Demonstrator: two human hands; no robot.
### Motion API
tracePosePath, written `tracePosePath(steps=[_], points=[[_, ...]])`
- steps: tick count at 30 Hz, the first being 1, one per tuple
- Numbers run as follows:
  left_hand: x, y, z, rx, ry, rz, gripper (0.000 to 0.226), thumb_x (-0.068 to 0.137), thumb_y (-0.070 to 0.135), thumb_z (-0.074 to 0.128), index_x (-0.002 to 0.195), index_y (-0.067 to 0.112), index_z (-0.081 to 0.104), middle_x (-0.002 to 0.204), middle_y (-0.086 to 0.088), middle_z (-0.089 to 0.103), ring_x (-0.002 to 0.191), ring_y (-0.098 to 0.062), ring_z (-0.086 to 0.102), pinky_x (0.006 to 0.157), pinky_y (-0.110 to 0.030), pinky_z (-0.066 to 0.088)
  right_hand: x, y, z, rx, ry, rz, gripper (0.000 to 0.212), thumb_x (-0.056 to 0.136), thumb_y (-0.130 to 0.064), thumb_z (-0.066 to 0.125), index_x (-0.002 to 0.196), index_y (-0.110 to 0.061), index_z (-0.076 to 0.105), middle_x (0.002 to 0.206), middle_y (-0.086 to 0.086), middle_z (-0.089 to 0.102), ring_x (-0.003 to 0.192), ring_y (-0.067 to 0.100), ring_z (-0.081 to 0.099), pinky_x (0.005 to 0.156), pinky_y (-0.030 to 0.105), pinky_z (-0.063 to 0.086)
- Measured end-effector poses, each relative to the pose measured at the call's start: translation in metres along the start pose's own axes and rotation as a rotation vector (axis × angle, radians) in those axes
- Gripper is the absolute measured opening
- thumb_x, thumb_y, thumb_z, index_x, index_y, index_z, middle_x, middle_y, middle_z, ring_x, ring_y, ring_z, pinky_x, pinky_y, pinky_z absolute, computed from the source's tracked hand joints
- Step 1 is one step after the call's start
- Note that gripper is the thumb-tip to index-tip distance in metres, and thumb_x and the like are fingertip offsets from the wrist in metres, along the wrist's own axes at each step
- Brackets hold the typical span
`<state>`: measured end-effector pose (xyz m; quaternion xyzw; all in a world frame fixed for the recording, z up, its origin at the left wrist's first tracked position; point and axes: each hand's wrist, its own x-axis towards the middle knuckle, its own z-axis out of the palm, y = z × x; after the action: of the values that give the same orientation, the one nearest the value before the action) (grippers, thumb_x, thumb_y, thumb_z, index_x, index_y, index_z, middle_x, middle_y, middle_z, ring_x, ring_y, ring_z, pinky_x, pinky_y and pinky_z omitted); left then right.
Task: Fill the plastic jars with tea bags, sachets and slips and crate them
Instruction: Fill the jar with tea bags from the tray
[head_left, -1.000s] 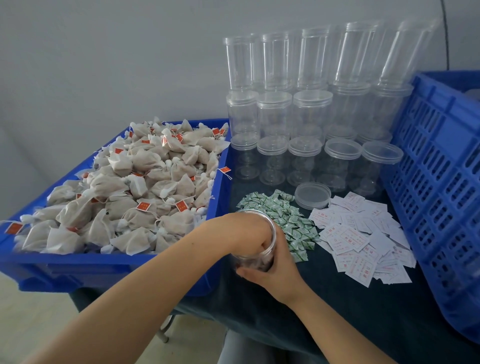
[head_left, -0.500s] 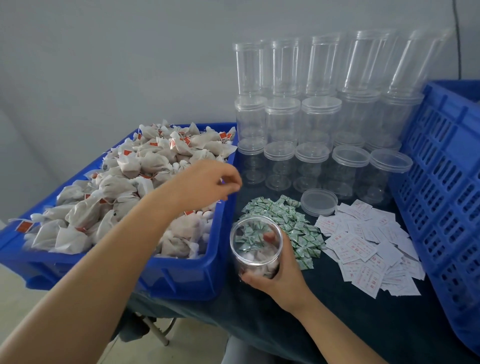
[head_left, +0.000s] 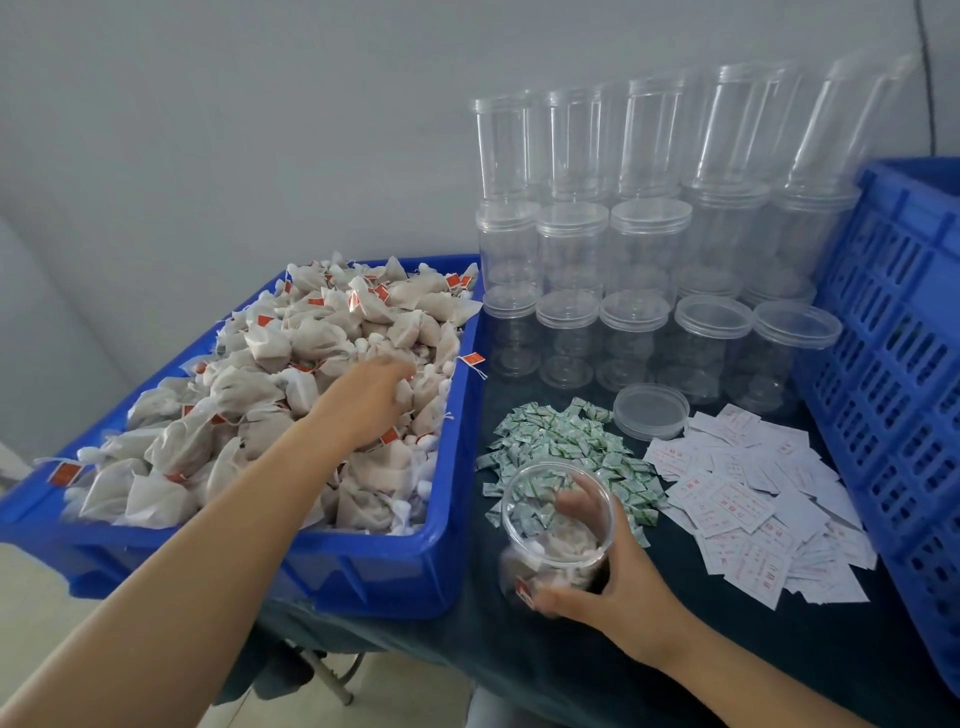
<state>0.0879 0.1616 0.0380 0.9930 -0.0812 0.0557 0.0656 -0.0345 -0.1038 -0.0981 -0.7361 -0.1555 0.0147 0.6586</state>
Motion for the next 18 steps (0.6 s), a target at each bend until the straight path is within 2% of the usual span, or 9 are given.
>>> tracePosePath(steps=[4,9,11,15,18], points=[[0.005,-0.001,0.005,-0.011,0.075,-0.043,0.048,0.091,0.009,0.052,0.138,0.019,0.049,0.13,-0.009,0.057,0.115,-0.026,0.053,0.094,-0.035,0.042,-0.003,0.0,-0.001,0.004,0.024,-0.002,0.093,0.057,-0.043,0.089,0.123,-0.077,0.034,0.124,-0.036,0.051,0.126,-0.011,0.046,0.094,0.005,0.04],[0.009,0.0,0.011,-0.007,0.102,-0.071,0.045,0.091,0.007,0.049,0.134,0.021,0.053,0.102,-0.011,0.066,0.093,-0.027,0.06,0.076,-0.031,0.044,-0.003,0.0,0.005,-0.002,0.063,-0.006,0.092,0.056,-0.044,0.089,0.123,-0.078,0.035,0.123,-0.036,0.05,0.125,-0.013,0.045,0.093,0.004,0.041],[0.009,-0.001,0.012,0.04,0.118,-0.074,0.046,0.091,0.008,0.05,0.134,0.023,0.053,0.107,-0.009,0.065,0.099,-0.026,0.058,0.077,-0.032,0.045,-0.004,-0.001,0.005,0.01,0.072,0.002,0.093,0.056,-0.042,0.089,0.126,-0.074,0.037,0.123,-0.035,0.051,0.125,-0.012,0.046,0.093,0.004,0.04],[0.006,-0.007,0.012,0.128,0.117,-0.054,0.046,0.093,0.017,0.053,0.138,0.026,0.048,0.117,-0.008,0.059,0.117,-0.027,0.048,0.094,-0.038,0.044,-0.005,0.0,0.005,0.015,0.063,0.021,0.098,0.057,-0.046,0.089,0.137,-0.052,0.032,0.124,-0.036,0.049,0.126,-0.012,0.045,0.094,0.003,0.039],[0.006,-0.008,0.008,0.118,0.141,-0.034,0.034,0.094,0.021,0.053,0.128,0.02,0.058,0.109,-0.007,0.06,0.11,-0.027,0.051,0.091,-0.04,0.045,-0.004,0.001,0.007,-0.004,0.068,0.02,0.097,0.057,-0.047,0.088,0.133,-0.066,0.032,0.125,-0.037,0.047,0.129,-0.013,0.042,0.096,0.004,0.039]])
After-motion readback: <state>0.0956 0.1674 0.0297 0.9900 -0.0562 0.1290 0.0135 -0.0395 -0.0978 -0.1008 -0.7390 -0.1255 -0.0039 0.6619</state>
